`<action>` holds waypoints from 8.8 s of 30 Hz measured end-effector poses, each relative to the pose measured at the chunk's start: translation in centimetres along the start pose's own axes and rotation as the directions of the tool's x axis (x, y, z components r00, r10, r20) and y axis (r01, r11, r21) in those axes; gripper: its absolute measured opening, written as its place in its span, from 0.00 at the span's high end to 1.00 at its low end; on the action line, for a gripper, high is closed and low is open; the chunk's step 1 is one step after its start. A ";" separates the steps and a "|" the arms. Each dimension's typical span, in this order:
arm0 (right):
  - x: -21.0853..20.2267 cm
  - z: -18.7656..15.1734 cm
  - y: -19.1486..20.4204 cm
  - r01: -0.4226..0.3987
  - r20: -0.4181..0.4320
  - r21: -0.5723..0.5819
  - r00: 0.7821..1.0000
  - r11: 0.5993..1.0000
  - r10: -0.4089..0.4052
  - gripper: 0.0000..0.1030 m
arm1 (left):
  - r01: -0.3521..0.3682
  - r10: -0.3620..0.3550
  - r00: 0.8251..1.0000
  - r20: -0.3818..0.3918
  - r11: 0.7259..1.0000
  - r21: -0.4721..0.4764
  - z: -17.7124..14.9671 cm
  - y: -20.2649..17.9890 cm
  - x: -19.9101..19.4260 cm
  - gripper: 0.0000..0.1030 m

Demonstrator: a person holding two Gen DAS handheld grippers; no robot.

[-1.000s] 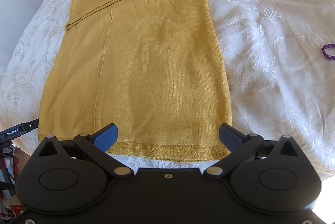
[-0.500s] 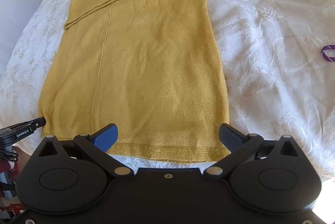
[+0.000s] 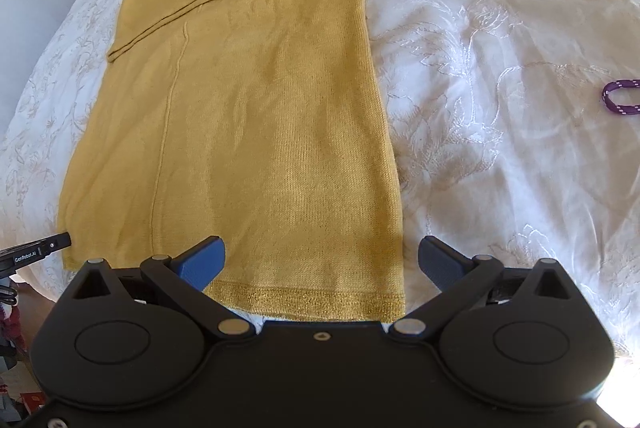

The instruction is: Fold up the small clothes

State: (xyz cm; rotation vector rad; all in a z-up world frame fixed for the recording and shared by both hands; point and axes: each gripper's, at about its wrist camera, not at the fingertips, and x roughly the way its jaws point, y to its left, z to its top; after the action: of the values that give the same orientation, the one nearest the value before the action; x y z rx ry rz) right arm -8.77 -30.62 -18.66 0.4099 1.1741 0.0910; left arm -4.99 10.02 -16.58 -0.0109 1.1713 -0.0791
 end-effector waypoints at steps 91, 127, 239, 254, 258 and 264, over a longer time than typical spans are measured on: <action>-2.9 3.5 -3.7 -0.332 0.092 0.056 0.941 0.942 0.326 0.87 | 0.263 -0.248 0.961 0.123 0.955 -0.133 6.0 1.5 -4.3 0.96; -2.2 21.7 -4.2 -0.416 0.370 0.080 0.856 0.906 0.361 0.87 | 0.327 -0.209 0.882 0.422 0.916 -0.230 22.6 1.4 -3.6 0.96; 10.5 31.5 5.4 0.170 0.361 -0.212 0.929 0.962 -0.084 0.22 | 0.054 -0.090 0.939 0.332 0.992 0.117 32.0 -6.2 9.0 0.33; 9.6 23.3 1.7 0.210 0.168 -0.145 0.968 0.967 -0.186 0.13 | 0.009 -0.024 0.997 0.067 0.978 0.209 20.7 -5.3 8.7 0.30; 7.8 21.9 1.8 0.192 0.186 -0.089 0.967 0.977 -0.173 0.12 | 0.051 -0.062 0.995 0.080 0.990 0.133 20.4 -5.9 6.8 0.30; 6.8 19.8 2.9 0.136 0.191 -0.039 0.974 0.990 -0.126 0.07 | 0.157 -0.172 0.982 0.081 0.974 0.161 19.4 -10.6 5.6 0.29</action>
State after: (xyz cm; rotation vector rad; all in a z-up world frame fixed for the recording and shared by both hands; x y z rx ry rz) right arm 12.27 -31.28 -17.21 0.2875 1.0073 -0.0315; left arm 14.47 -1.55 -13.60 0.0244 1.0653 -0.3125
